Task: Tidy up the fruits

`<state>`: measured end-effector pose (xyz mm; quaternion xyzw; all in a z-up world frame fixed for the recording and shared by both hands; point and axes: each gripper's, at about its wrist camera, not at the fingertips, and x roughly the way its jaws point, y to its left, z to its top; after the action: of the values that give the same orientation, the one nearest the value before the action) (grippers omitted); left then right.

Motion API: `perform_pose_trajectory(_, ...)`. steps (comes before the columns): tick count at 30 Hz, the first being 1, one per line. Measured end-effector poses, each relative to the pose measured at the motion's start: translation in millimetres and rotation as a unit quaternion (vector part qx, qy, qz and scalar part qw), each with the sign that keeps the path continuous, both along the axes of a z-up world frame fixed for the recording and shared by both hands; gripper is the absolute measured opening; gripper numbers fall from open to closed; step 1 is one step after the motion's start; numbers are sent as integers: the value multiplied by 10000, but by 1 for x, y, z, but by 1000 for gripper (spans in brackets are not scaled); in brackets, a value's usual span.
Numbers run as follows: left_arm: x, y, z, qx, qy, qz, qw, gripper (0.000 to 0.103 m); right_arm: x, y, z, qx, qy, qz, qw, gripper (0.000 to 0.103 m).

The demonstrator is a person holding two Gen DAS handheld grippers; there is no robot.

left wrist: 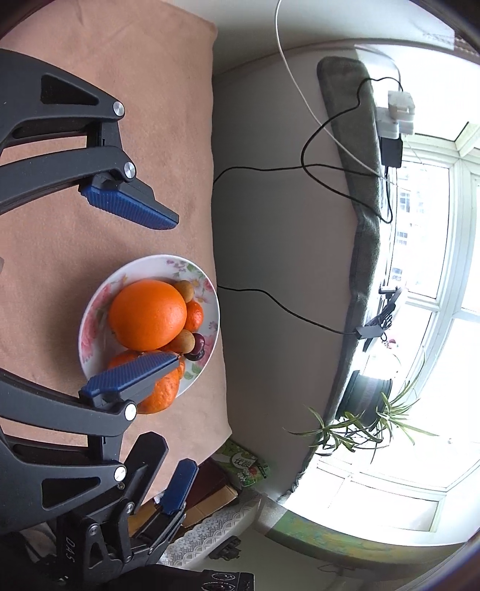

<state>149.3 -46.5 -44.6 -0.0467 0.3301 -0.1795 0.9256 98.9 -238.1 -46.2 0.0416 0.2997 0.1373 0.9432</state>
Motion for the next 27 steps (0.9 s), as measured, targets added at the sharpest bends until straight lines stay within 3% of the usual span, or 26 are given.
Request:
perform_pose_trajectory(5, -19, -2, 4, 193, -115, 124, 9997, 77, -9, -4, 4, -29, -118, -140, 9998, 95)
perform_pose_trajectory(16, -54, -5, 1, 569, -328, 451, 9968, 78, -20, -15, -4, 29, -36, -345, 9994, 95)
perform_pose_trajectory(27, -69, -6, -1, 527, -271, 543, 9968, 80, -26, -21, -8, 10, 28, -466, 9989, 95)
